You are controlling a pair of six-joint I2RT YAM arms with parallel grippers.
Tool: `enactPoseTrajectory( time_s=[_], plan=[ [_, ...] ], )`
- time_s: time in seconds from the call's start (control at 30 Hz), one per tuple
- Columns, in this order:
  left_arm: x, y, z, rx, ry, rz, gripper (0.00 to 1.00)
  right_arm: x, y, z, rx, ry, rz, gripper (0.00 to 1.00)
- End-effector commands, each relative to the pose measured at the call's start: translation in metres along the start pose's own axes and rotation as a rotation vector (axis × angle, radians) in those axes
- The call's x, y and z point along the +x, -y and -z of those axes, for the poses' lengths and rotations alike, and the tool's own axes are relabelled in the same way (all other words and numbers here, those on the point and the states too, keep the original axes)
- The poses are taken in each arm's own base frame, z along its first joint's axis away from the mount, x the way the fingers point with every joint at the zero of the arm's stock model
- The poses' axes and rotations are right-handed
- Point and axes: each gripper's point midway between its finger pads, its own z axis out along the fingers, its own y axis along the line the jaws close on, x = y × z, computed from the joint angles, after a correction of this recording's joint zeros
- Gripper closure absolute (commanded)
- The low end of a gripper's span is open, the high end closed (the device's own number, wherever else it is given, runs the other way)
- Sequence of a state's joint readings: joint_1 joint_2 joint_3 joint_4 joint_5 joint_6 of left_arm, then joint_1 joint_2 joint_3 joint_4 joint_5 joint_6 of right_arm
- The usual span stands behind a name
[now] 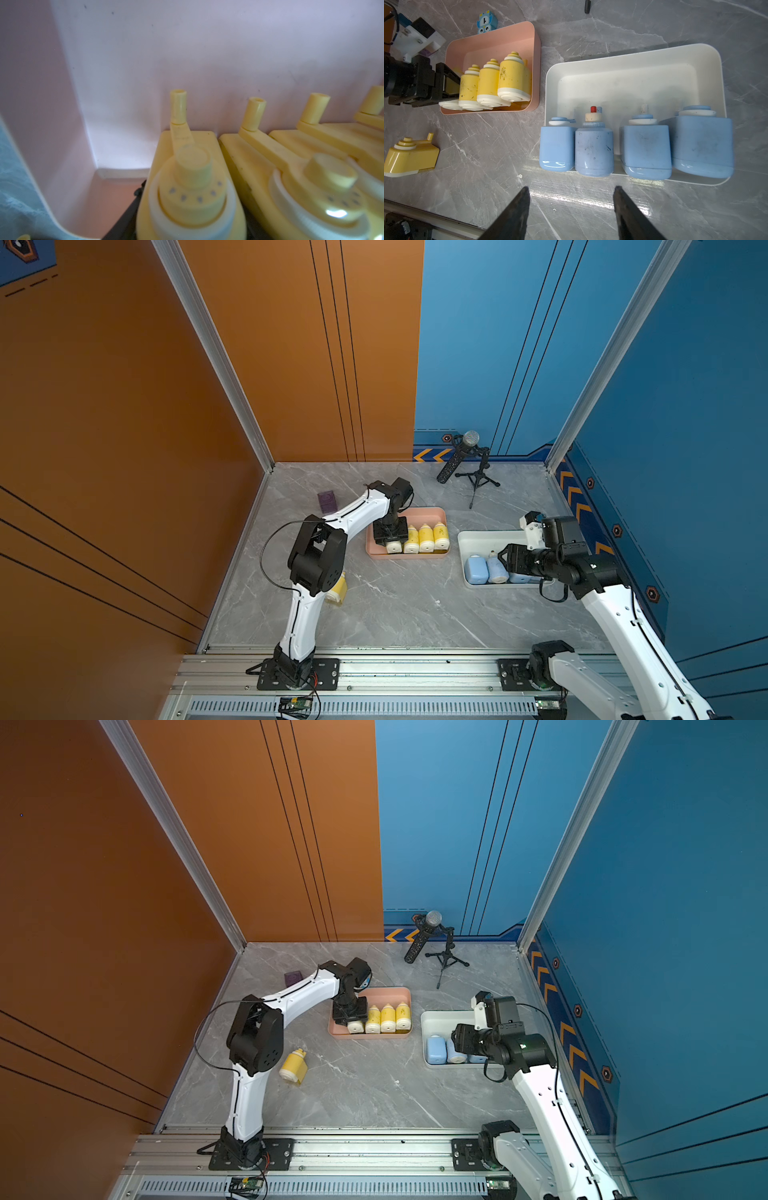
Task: Place the pencil sharpeners by color into the storage box
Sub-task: Place the pencil sharpener in the storage box.
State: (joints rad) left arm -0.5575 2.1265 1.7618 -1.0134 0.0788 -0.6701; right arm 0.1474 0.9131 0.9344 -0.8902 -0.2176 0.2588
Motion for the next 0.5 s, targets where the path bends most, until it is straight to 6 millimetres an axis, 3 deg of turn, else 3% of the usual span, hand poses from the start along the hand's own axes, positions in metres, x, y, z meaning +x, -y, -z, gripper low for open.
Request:
enactPoseTrajectory(
  time_s=[0.0,0.47],
  plan=[
    [-0.001,0.009,0.020,0.026,0.040,-0.003,0.42,0.007,0.000,0.003,-0.009,-0.019,-0.003,0.35],
    [0.001,0.013,0.044,0.062,0.078,0.000,0.42,0.005,-0.002,0.006,-0.019,-0.006,0.000,0.35]
  ],
)
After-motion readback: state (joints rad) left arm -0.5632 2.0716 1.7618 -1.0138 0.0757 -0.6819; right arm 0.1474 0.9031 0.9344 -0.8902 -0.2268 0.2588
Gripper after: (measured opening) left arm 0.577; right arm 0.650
